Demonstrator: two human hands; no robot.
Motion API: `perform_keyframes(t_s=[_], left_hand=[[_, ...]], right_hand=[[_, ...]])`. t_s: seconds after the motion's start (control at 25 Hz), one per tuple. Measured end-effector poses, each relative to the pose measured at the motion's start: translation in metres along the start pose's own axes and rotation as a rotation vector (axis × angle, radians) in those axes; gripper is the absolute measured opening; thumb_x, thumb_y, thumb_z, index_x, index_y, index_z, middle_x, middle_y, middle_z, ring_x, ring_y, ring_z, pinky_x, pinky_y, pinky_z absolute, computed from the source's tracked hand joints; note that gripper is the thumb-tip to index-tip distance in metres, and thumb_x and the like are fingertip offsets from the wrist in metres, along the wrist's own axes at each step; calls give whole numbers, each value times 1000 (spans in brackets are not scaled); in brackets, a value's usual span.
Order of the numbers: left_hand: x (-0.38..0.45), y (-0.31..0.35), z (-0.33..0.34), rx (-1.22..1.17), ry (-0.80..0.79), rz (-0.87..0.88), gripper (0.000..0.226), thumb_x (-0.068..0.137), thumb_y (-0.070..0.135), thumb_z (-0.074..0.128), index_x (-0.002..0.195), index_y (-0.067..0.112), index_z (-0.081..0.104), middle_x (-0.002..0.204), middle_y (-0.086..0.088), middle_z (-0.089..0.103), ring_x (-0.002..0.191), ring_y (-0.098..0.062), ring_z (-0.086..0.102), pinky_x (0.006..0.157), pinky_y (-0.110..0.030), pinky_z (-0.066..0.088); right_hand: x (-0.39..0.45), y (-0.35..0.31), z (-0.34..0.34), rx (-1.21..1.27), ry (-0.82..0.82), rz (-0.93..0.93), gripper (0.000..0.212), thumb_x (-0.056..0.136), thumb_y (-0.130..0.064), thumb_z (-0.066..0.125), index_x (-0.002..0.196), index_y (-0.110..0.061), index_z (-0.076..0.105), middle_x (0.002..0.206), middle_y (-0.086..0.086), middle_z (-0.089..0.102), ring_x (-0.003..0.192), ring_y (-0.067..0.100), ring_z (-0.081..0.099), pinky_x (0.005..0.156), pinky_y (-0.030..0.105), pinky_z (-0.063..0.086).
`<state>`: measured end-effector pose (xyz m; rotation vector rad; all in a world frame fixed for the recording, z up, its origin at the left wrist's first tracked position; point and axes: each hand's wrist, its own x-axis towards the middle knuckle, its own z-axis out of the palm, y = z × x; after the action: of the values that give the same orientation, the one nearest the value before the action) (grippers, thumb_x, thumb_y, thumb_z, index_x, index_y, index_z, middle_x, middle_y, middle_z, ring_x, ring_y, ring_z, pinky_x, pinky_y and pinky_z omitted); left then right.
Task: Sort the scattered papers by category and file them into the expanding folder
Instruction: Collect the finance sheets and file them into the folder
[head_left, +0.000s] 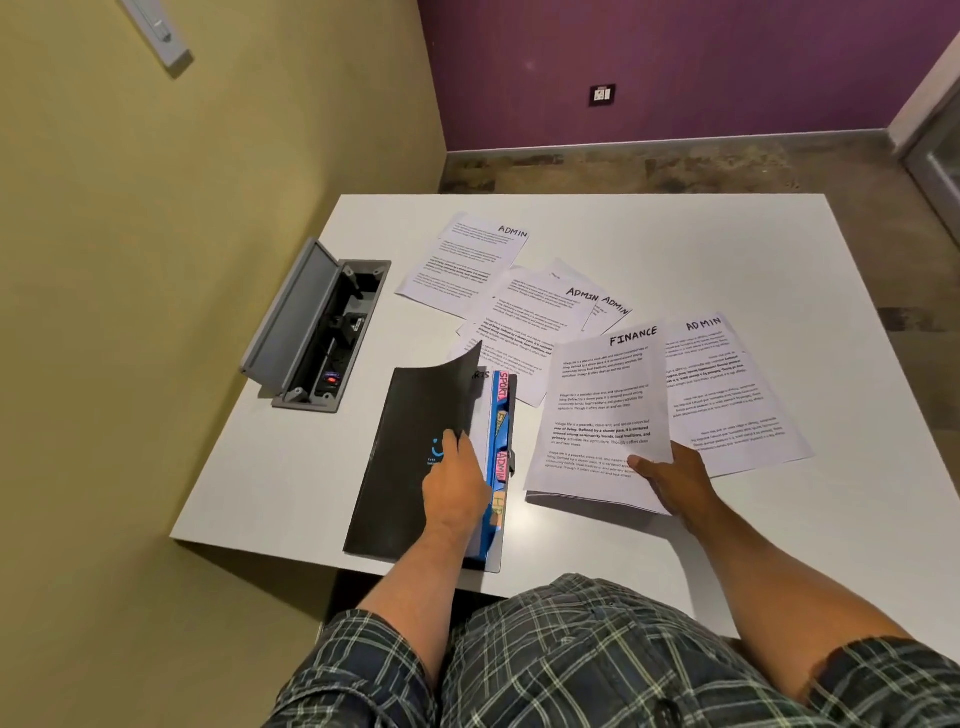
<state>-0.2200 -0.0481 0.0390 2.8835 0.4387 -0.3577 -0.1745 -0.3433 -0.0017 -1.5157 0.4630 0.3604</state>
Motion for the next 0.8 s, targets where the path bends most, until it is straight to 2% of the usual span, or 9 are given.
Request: perform_keyframes(t_s=[0.16,0.24,0.4,0.6,0.68,0.8], left_hand=[[2,-3,3,25,15,-32,100,82,59,69,154,12,17,163,-9,16,120,-30,59,86,-36,56],[2,-4,1,22,14,-40,108,77,62,72,154,13,15,163,-10,15,123,-31,57,88,-38,55],[2,-5,0,2,21,-8,91,83,42,70,151,12,18,162,-9,17,117,-29,58,81,-34,57],[5,-13,1,-76,24,20,85,85,36,71,150,12,22,157,-6,24,111,-24,62,78,-32,59],[6,-15,2,-101,34,29,82,86,35,72,149,12,24,154,-5,27,108,-23,63,75,-30,59],[8,-17,1,-138,42,31,80,85,33,72,147,14,26,150,-3,31,104,-21,64,73,-29,60]], right_hand=[[0,2,-4,-27,8,9,48,85,11,69,132,3,59,124,19,66,112,39,63,105,50,48],[0,1,-5,-39,7,12,48,85,9,70,132,2,59,124,19,67,112,39,64,105,50,48],[-1,-2,-4,-36,16,15,48,86,11,68,133,3,58,124,18,66,110,36,64,102,44,48],[-1,-10,1,-47,26,-21,48,87,5,71,134,1,59,126,16,66,110,35,64,101,42,49],[-2,-19,5,-23,39,-56,49,87,0,73,134,-2,59,122,12,68,107,31,66,99,40,52],[-2,-36,15,-2,34,-131,46,87,-7,76,131,-8,63,116,3,71,100,17,70,87,28,58]])
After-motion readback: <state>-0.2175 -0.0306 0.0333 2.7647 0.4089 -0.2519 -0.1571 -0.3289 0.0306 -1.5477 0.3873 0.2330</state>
